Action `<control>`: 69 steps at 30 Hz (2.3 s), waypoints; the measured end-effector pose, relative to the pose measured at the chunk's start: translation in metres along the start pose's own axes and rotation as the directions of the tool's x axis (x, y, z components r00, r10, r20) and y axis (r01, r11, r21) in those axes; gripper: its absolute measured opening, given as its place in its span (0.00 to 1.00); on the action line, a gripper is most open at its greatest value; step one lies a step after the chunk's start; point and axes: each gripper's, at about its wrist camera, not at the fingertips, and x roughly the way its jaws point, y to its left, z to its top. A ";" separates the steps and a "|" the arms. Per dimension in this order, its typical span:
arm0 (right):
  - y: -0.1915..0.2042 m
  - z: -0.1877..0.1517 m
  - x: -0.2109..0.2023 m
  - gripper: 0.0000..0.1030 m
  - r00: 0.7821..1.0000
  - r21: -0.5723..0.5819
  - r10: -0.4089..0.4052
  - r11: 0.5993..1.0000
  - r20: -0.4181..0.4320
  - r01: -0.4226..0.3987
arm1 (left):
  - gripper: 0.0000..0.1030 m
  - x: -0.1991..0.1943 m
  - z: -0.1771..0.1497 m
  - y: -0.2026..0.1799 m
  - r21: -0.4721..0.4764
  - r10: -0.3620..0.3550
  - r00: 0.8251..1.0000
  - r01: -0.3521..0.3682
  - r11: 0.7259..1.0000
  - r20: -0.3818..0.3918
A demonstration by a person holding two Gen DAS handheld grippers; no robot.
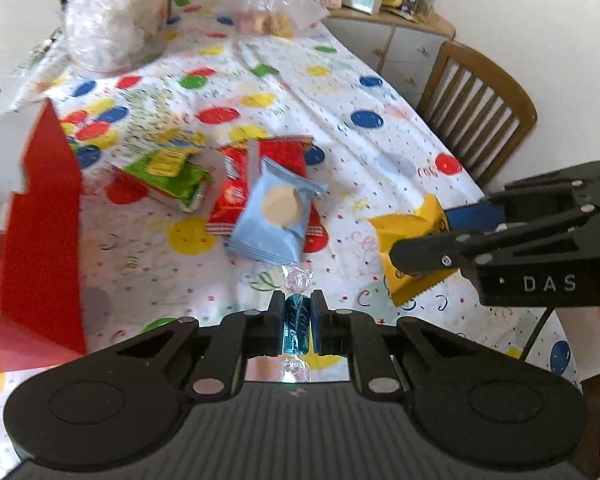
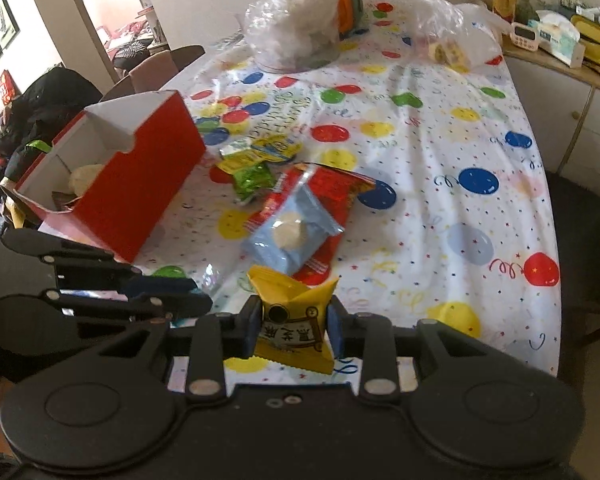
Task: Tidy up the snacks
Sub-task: 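Carry the yellow packet and teal candy over the red box and open both tools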
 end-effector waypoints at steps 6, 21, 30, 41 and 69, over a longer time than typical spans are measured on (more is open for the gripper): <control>0.035 0.012 -0.014 0.31 1.000 -0.041 0.004 0.999 0.027 -0.003 | 0.12 -0.037 0.000 0.024 -0.037 0.005 0.998 -0.003 0.999 0.062; 0.132 0.049 -0.022 0.31 0.994 -0.120 0.020 0.993 0.108 -0.007 | 0.12 -0.113 0.000 0.103 -0.083 0.061 0.982 -0.047 0.995 0.177; 0.184 0.068 -0.012 0.31 0.991 -0.154 0.030 0.988 0.131 -0.010 | 0.12 -0.143 -0.007 0.150 -0.100 0.102 0.973 -0.083 0.992 0.205; 0.235 0.090 0.018 0.31 0.992 -0.183 0.036 0.983 0.123 -0.013 | 0.12 -0.159 -0.012 0.220 -0.149 0.150 0.971 -0.123 0.981 0.187; 0.260 0.111 0.129 0.35 0.999 -0.187 -0.011 0.982 -0.053 0.001 | 0.12 -0.112 -0.037 0.308 -0.236 0.202 0.979 -0.187 0.954 0.039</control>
